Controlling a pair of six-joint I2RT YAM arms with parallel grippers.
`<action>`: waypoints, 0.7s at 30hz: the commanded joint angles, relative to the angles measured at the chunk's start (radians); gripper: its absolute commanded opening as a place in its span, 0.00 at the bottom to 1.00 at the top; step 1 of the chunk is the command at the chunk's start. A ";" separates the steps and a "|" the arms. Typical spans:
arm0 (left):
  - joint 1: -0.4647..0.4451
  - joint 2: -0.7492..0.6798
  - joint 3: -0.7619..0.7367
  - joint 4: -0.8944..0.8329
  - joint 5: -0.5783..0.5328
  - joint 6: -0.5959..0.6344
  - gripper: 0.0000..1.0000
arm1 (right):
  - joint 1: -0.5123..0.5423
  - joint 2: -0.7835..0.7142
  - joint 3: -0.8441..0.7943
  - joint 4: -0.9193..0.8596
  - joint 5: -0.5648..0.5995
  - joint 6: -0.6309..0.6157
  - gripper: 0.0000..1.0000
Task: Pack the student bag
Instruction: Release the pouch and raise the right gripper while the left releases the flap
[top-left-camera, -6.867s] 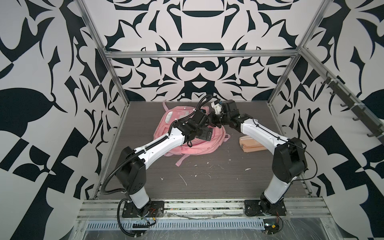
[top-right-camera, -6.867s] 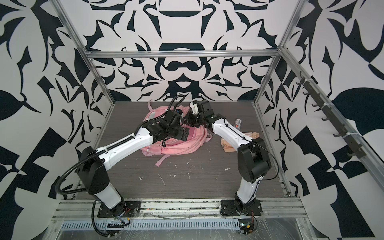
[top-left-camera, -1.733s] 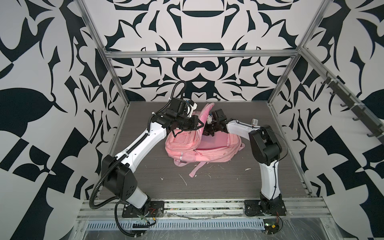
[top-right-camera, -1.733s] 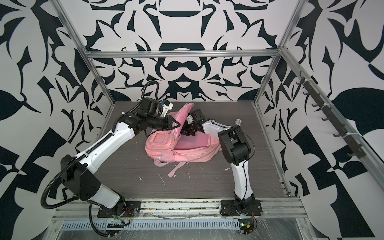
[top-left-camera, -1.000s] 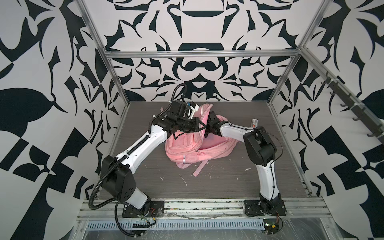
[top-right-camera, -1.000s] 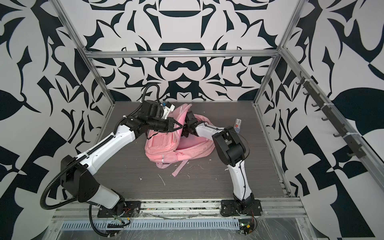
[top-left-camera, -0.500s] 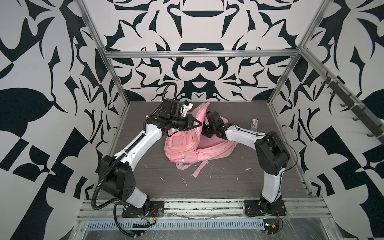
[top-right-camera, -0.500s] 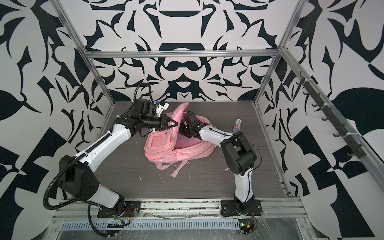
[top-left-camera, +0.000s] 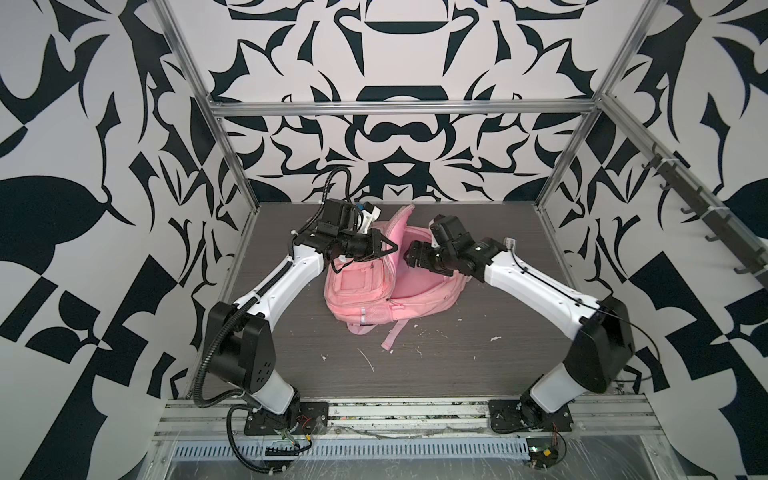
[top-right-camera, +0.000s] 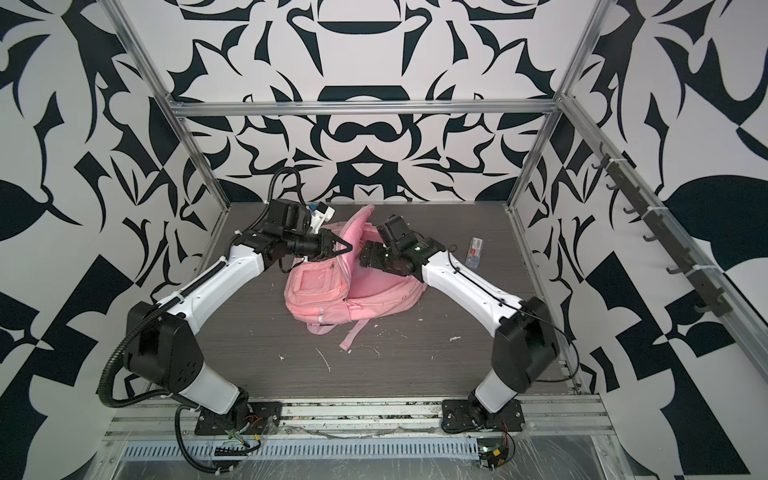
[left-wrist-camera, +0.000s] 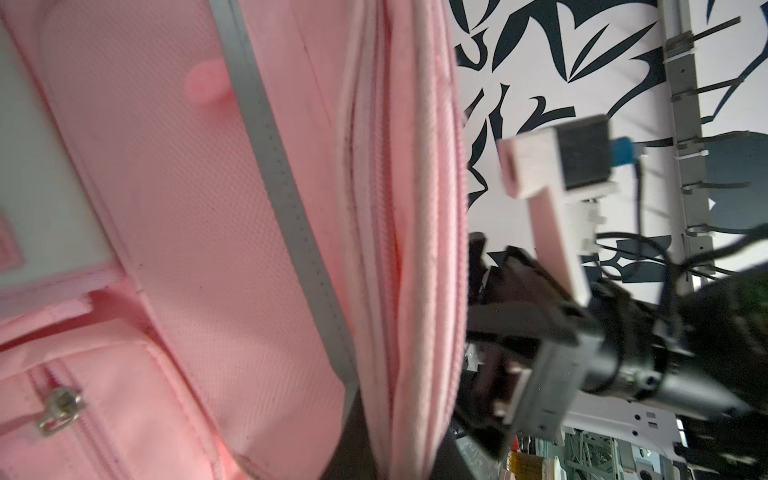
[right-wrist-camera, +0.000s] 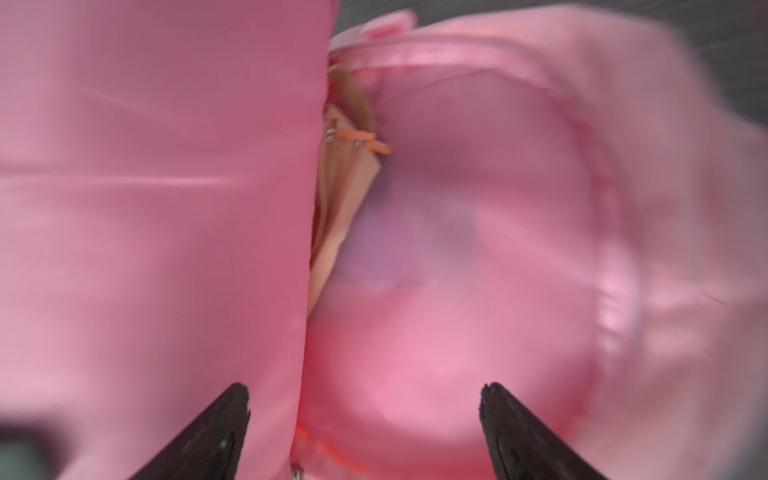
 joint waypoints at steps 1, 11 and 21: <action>-0.003 0.066 0.016 0.031 -0.021 0.038 0.00 | -0.012 -0.122 -0.065 -0.111 0.144 0.061 0.91; -0.143 0.253 0.116 0.005 -0.091 -0.006 0.02 | -0.128 -0.249 -0.160 -0.096 0.131 -0.070 0.91; -0.162 0.257 0.188 -0.092 -0.162 -0.004 0.66 | -0.074 -0.157 -0.067 -0.199 0.146 -0.273 0.90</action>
